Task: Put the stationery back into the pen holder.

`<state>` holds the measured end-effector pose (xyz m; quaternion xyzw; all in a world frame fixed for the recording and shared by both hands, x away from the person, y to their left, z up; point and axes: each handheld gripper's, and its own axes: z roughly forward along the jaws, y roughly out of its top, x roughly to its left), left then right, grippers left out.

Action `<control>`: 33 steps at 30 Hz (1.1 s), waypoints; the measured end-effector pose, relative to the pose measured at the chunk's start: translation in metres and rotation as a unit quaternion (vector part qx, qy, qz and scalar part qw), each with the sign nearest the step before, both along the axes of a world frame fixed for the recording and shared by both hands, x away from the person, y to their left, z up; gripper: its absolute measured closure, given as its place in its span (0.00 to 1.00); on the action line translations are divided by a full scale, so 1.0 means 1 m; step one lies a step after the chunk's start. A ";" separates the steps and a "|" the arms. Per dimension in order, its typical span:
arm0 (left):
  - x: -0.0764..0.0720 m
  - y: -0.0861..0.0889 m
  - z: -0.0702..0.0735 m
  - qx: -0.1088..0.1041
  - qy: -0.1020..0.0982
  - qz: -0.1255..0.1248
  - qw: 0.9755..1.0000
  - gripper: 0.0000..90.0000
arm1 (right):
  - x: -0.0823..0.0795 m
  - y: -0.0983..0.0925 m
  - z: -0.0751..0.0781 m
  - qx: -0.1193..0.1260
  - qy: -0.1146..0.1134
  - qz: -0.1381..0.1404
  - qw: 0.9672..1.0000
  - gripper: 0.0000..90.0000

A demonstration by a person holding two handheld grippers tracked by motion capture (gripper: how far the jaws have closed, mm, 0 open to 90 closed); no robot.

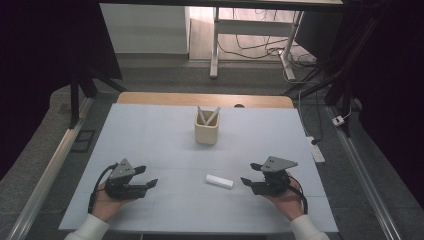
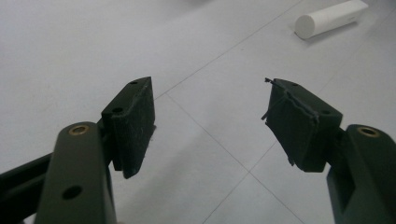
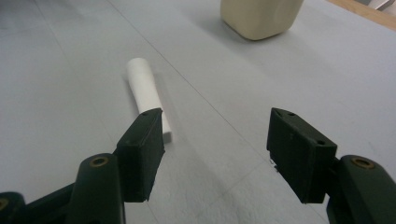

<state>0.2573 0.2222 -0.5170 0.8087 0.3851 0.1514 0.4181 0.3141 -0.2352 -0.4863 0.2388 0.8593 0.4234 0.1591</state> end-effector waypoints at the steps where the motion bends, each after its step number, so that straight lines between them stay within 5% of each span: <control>1: 0.000 0.000 0.000 0.000 0.000 0.000 1.000 0.36 | 0.001 0.001 0.000 -0.001 0.000 0.001 1.000 0.40; 33: 0.001 -0.002 -0.002 0.001 0.006 -0.004 1.000 0.35 | 0.013 0.060 0.007 -0.032 0.036 0.064 0.997 0.41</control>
